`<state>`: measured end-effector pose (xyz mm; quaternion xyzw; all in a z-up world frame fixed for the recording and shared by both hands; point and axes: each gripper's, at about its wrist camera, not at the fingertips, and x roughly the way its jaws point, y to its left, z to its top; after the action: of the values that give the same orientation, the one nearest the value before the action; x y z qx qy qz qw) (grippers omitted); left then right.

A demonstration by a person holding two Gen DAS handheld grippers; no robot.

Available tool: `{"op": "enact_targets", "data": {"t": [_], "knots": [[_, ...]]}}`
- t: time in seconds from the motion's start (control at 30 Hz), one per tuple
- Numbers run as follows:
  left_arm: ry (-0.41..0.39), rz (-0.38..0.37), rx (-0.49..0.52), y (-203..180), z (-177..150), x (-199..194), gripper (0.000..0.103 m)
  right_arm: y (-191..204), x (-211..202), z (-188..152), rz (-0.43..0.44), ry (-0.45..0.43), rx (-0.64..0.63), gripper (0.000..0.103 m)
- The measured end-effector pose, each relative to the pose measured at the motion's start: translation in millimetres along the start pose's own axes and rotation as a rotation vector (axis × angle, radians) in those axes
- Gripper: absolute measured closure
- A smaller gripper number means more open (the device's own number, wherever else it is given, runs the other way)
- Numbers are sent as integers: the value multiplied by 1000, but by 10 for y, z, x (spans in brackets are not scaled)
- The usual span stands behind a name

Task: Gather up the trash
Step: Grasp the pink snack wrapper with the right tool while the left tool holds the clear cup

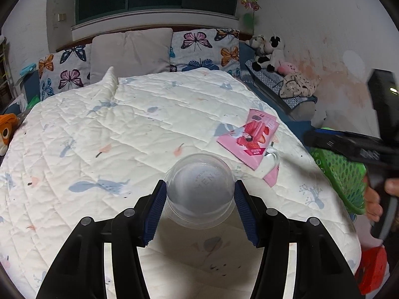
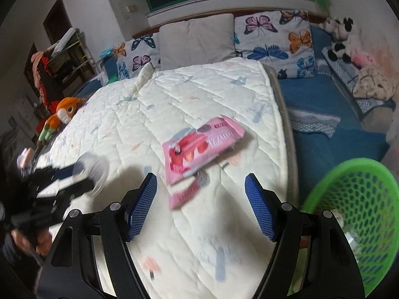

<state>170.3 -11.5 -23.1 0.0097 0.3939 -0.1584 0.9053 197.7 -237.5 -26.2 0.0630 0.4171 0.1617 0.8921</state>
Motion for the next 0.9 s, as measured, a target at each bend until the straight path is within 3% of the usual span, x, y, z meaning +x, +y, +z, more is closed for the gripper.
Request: {"op": "enact_targets", "data": {"t": [0.47,0.77,0.9], "knots": [[-11,-8,-16,177,-74,-57,49,-293,704,366,-43,26,222,27],[4,-15,-30,223,-96,7,49,-308,948,397,-47,55,244,27],[7,-17,-35,222,-104,13,49,-254,947,402,-48,47,219,38]]}}
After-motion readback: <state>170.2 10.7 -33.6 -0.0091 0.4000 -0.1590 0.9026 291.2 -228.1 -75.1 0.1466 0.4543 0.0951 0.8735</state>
